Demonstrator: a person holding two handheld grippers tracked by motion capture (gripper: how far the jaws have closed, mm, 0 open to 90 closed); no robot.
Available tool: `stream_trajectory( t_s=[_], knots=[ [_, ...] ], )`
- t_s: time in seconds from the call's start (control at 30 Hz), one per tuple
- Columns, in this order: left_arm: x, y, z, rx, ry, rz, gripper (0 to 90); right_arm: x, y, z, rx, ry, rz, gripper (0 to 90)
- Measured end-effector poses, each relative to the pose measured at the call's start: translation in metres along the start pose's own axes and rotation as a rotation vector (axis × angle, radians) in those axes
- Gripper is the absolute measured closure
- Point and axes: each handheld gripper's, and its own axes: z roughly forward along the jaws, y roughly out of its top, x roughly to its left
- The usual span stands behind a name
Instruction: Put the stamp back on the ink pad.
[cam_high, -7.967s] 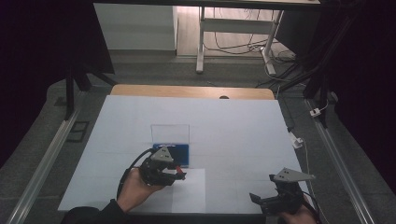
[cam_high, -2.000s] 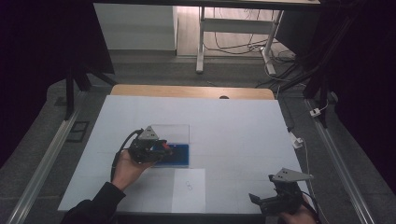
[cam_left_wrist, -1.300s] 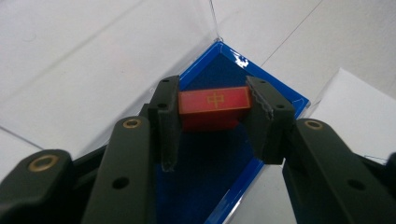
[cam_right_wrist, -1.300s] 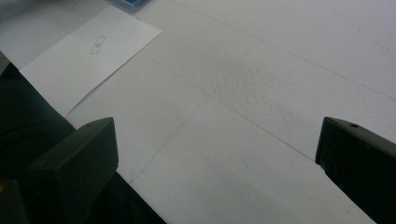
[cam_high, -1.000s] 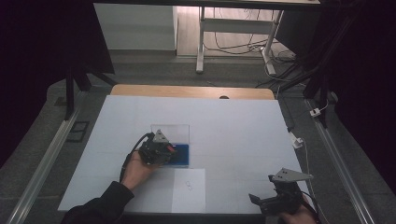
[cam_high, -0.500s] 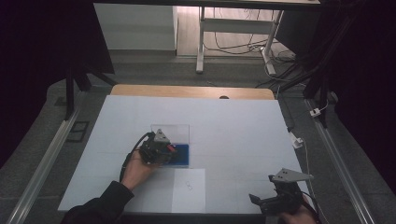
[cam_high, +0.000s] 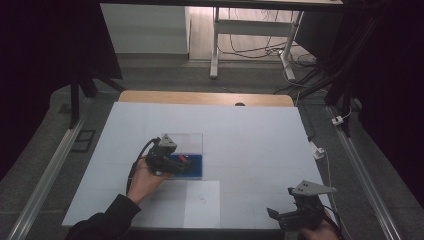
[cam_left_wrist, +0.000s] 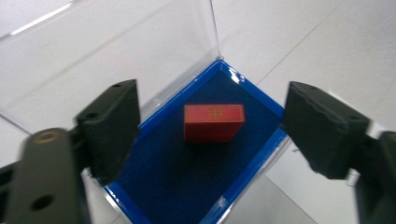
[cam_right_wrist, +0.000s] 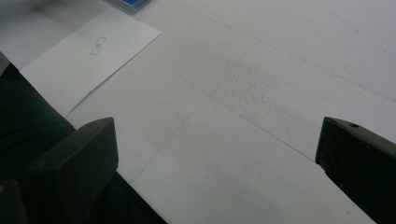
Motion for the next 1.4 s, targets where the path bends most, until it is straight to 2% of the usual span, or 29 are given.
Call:
stream_trajectory(
  t_s=[0.1,0.17,0.27,0.7,0.87,0.97,1.07,1.17,1.4],
  knots=[
    [0.002,0.001,-0.004,0.008,-0.053,-0.034,7.4,0.0,0.0,0.0,-0.001,-0.001,-0.001,0.0],
    [0.002,0.001,-0.006,0.013,-0.052,-0.046,3.9,0.0,0.0,0.0,-0.001,0.0,0.0,0.0],
    [0.001,0.001,-0.011,0.005,-0.067,-0.038,0.9,0.0,0.0,0.0,0.001,-0.001,-0.001,0.0],
    [0.001,-0.008,-0.031,-0.052,-0.131,-0.037,0.0,0.0,0.0,0.0,-0.001,0.0,-0.001,0.0],
    [-0.001,-0.014,-0.042,-0.054,-0.157,-0.052,0.0,0.001,0.0,0.0,-0.004,-0.003,-0.001,0.0],
    [-0.002,-0.018,-0.049,-0.051,-0.156,-0.044,0.0,0.001,0.0,0.0,-0.002,-0.003,-0.001,0.0],
    [-0.003,-0.023,-0.057,-0.066,-0.165,-0.053,0.0,0.001,0.0,0.0,-0.001,-0.003,-0.003,0.0],
    [-0.005,-0.028,-0.066,-0.082,-0.155,-0.052,0.0,0.001,0.0,0.0,-0.003,-0.003,0.0,0.0],
    [-0.004,-0.044,-0.086,-0.104,-0.139,-0.077,0.0,0.0,0.0,0.0,-0.004,-0.002,0.001,0.0]
  ],
)
